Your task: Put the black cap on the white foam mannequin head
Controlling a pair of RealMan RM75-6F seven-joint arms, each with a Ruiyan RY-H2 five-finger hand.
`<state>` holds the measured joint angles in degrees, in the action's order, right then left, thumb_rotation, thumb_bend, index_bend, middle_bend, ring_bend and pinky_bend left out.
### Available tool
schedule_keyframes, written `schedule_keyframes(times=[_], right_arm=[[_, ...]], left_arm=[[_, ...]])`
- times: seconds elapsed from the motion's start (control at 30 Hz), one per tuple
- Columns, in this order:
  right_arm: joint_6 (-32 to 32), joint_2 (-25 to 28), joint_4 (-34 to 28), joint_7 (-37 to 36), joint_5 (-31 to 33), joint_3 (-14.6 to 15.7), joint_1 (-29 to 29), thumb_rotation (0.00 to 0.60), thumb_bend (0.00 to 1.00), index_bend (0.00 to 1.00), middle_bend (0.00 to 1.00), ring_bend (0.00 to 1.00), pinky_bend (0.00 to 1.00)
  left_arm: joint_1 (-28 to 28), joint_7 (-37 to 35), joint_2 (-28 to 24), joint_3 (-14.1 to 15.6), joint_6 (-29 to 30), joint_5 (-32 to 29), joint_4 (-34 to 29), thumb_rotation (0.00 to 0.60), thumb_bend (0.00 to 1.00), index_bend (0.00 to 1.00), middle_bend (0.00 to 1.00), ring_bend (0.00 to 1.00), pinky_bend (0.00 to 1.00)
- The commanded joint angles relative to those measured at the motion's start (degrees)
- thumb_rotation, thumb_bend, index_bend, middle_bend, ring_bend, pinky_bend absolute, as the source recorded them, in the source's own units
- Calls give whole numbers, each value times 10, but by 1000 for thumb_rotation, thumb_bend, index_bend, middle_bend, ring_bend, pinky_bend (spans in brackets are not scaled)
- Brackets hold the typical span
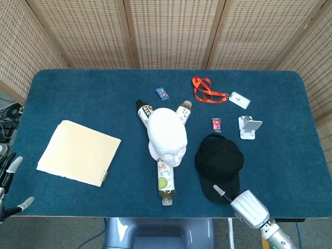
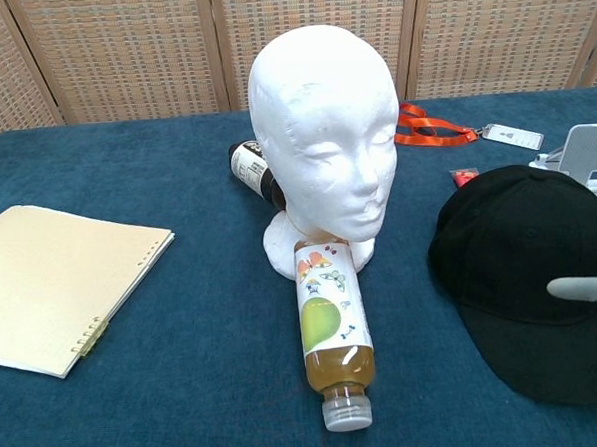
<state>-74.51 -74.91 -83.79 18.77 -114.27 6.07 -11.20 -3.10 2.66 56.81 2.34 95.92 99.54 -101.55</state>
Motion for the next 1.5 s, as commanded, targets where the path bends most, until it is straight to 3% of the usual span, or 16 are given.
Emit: schedule_keyframes(times=[0.03, 0.33, 0.5, 0.87, 1.27, 1.5], right_arm=[[21, -17, 6, 19, 5, -4, -12, 600, 0, 104, 875, 976, 1000], [48, -59, 33, 49, 29, -13, -28, 600, 108, 256, 880, 982, 1000], [47, -79, 52, 66, 33, -15, -32, 600, 169, 274, 881, 983, 1000], [41, -113, 80, 87, 50, -16, -34, 600, 172, 309, 881, 983, 1000], [-25, -168, 176, 118, 32, -23, -29, 600, 241, 348, 881, 983, 1000], [-77, -197, 242, 119, 22, -30, -30, 600, 439, 384, 881, 983, 1000]], left_arm=[[0, -3, -1, -1, 0, -2, 0, 600, 0, 0, 0, 0, 0], [-1, -15, -5, 0, 4, -2, 3, 600, 0, 0, 0, 0, 0], [1, -14, -4, 0, 1, -2, 3, 600, 0, 0, 0, 0, 0], [2, -13, -4, 0, -2, -5, 3, 600, 0, 0, 0, 0, 0], [2, -25, -8, 0, 0, -5, 4, 600, 0, 0, 0, 0, 0], [2, -24, -8, 0, 1, -5, 3, 600, 0, 0, 0, 0, 0]])
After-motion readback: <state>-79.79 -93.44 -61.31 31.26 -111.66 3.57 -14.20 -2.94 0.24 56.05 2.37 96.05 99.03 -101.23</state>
